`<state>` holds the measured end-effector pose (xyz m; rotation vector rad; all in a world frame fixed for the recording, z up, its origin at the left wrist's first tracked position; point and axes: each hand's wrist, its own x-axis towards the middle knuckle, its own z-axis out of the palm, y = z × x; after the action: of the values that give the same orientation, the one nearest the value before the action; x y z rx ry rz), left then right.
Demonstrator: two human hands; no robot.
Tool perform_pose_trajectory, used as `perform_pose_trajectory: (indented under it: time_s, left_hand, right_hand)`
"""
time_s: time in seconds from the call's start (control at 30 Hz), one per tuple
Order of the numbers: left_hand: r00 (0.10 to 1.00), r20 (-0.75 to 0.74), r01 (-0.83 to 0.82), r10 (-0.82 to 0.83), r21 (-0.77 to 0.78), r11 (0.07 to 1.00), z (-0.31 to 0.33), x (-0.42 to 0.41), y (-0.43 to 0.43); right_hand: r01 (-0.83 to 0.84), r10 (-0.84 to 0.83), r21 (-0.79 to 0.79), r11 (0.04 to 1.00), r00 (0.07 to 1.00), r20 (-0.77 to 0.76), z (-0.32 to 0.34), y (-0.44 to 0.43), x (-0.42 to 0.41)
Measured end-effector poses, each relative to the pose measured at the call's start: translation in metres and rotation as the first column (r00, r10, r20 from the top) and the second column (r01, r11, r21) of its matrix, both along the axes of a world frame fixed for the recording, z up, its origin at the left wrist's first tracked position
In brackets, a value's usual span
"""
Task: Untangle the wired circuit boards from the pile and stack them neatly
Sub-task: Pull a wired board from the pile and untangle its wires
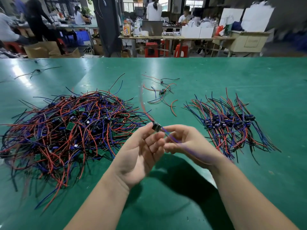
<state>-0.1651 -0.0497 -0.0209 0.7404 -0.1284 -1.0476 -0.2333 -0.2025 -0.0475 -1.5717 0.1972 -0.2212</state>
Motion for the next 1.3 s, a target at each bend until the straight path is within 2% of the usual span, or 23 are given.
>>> perform_pose_trajectory:
  time_s: [0.07, 0.13, 0.2, 0.27, 0.4, 0.53, 0.6, 0.7, 0.83, 0.93, 1.07, 1.3]
  left_hand:
    - [1.000, -0.008, -0.010, 0.011, 0.012, 1.000, 0.001, -0.001, 0.000]
    - [0.999, 0.033, -0.037, 0.036, 0.020, 0.999, 0.000, -0.001, -0.001]
    - [0.988, 0.133, -0.090, 0.081, 0.063, 0.994, -0.003, -0.003, -0.002]
    - [0.953, 0.276, -0.160, 0.125, 0.108, 0.981, -0.007, -0.005, -0.003]
    - [0.842, 0.515, -0.212, 0.157, 0.050, 0.976, -0.018, -0.012, -0.007]
    - [0.664, 0.748, -0.075, 0.027, 0.030, 0.997, -0.021, -0.010, -0.003]
    - [0.679, 0.734, -0.030, -0.016, 0.049, 0.998, -0.019, -0.006, 0.000]
    - [0.832, 0.553, -0.020, -0.044, 0.109, 0.994, -0.014, -0.005, -0.001]
    - [0.784, 0.616, -0.102, -0.082, 0.258, 0.961, -0.022, -0.007, -0.004]
    - [0.793, 0.597, -0.110, -0.118, 0.331, 0.937, -0.029, -0.009, -0.007]
    - [0.801, 0.572, -0.061, -0.174, 0.368, 0.928, -0.032, -0.013, -0.010]
    - [0.764, 0.598, 0.001, -0.242, 0.374, 0.927, -0.036, -0.023, -0.015]
  right_hand:
    - [-0.052, 0.049, 0.035, 0.998, 0.995, 0.082, -0.001, 0.011, 0.002]
    - [-0.036, 0.004, 0.171, 0.985, 0.983, 0.184, 0.002, 0.016, 0.004]
    - [-0.014, -0.073, 0.340, 0.940, 0.967, 0.243, 0.003, 0.018, 0.006]
    - [0.040, -0.155, 0.437, 0.899, 0.960, 0.231, 0.004, 0.022, 0.007]
    - [0.103, -0.222, 0.510, 0.854, 0.959, 0.178, 0.009, 0.029, 0.009]
    - [0.078, -0.210, 0.601, 0.796, 0.966, 0.152, 0.019, 0.015, 0.001]
    - [0.024, -0.121, 0.569, 0.822, 0.984, 0.133, 0.024, 0.007, -0.006]
    - [0.003, -0.040, 0.484, 0.875, 0.997, 0.065, 0.023, 0.001, -0.013]
    - [0.078, -0.061, 0.224, 0.971, 0.995, -0.081, 0.016, 0.001, -0.006]
    - [0.101, -0.071, 0.157, 0.983, 0.980, -0.183, 0.012, -0.002, -0.006]
    - [0.179, -0.121, 0.308, 0.934, 0.973, -0.197, 0.017, -0.016, -0.011]
    - [0.433, -0.402, 0.603, 0.670, 0.894, -0.195, 0.023, -0.039, -0.013]
